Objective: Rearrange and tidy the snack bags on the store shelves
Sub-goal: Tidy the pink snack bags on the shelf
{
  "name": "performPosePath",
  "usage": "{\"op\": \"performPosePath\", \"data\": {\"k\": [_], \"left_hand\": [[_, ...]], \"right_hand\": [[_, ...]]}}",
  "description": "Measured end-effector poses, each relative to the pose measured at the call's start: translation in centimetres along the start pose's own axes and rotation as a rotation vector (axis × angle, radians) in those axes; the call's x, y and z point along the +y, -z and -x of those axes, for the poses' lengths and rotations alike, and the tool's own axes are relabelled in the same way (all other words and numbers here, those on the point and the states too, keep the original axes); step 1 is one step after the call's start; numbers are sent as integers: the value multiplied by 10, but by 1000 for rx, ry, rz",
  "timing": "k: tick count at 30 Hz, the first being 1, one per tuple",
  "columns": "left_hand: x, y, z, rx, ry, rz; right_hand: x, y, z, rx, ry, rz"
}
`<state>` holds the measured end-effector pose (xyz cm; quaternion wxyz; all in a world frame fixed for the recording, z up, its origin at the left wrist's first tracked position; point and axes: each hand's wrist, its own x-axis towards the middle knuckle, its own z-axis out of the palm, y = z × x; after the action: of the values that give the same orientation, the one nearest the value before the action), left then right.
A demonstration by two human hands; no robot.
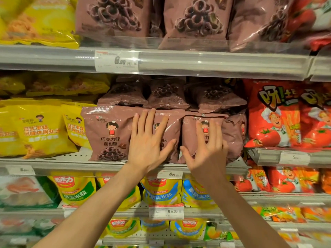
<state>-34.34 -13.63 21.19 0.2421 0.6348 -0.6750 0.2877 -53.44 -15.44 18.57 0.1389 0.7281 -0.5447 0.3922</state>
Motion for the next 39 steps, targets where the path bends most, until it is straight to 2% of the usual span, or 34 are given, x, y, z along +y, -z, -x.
{"op": "performPosePath", "data": {"k": [4, 8, 17, 33, 39], "left_hand": [[0, 2, -2, 56, -45, 16], [4, -4, -8, 74, -27, 10], [3, -12, -18, 16, 32, 36], [10, -18, 2, 32, 52, 70], [9, -21, -5, -22, 77, 114]], "right_hand": [[4, 0, -3, 93, 102, -9], [7, -11, -8, 67, 225, 18], [11, -18, -19, 40, 196, 21], [18, -16, -5, 42, 236, 104], [17, -25, -5, 46, 210, 107]]}}
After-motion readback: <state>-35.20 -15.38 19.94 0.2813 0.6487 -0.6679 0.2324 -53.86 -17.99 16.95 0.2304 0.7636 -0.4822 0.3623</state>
